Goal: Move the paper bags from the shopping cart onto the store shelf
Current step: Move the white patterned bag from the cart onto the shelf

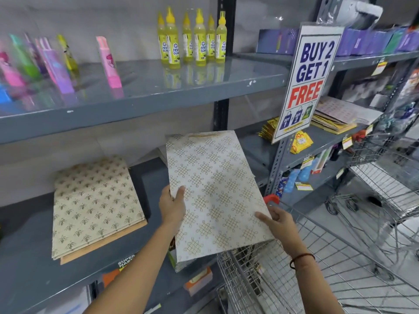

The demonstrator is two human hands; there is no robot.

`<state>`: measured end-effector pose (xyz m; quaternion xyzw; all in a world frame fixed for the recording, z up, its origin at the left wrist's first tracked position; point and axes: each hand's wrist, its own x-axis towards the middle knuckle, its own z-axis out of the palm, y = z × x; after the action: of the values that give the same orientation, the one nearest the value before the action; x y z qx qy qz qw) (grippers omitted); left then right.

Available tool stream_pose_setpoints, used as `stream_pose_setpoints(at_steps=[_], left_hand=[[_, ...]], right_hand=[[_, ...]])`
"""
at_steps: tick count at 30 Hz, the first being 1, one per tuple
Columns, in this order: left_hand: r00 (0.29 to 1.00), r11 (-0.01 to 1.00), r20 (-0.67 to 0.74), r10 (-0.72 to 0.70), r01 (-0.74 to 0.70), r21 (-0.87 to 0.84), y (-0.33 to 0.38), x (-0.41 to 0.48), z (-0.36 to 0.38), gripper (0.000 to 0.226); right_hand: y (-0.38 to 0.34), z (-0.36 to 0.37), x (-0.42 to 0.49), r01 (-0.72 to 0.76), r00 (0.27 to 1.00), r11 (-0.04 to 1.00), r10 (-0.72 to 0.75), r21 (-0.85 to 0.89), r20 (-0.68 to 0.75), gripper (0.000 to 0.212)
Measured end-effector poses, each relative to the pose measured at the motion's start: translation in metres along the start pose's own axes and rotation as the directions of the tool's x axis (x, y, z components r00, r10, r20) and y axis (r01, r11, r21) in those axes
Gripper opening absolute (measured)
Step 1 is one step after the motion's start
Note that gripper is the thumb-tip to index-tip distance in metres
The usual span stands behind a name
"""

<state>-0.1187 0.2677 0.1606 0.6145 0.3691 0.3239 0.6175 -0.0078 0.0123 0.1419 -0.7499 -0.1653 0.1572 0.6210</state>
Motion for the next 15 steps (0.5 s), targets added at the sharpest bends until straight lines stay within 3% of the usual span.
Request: stream_pose_setpoints(at_steps=[6,10,12,15], left_hand=[[0.996,0.999,-0.083,-0.031,0.028,-0.043,0.013,0.042,0.014,0.034],[0.978,0.994,-0.178,-0.104,0.095,-0.058,0.026,0.083,0.026,0.025],[0.977,0.99,-0.172,-0.129,0.116,-0.082,0.035,0.095,0.026,0.015],[0.972,0.977,-0.125,-0.199,0.187,-0.099,0.033,0.121,0.039,0.027]], right_hand=[[-0.018,0.006,0.043,-0.017,1.0,0.995,0.015,0.094,0.022,0.013],[-0.035,0.016,0.098,0.018,1.0,0.999,-0.018,0.051,0.01,0.02],[-0.045,0.022,0.12,0.061,0.998,0.998,-0.061,0.028,-0.015,0.019],[-0.039,0.028,0.162,0.071,0.997,0.997,-0.073,-0.043,-0.039,0.017]])
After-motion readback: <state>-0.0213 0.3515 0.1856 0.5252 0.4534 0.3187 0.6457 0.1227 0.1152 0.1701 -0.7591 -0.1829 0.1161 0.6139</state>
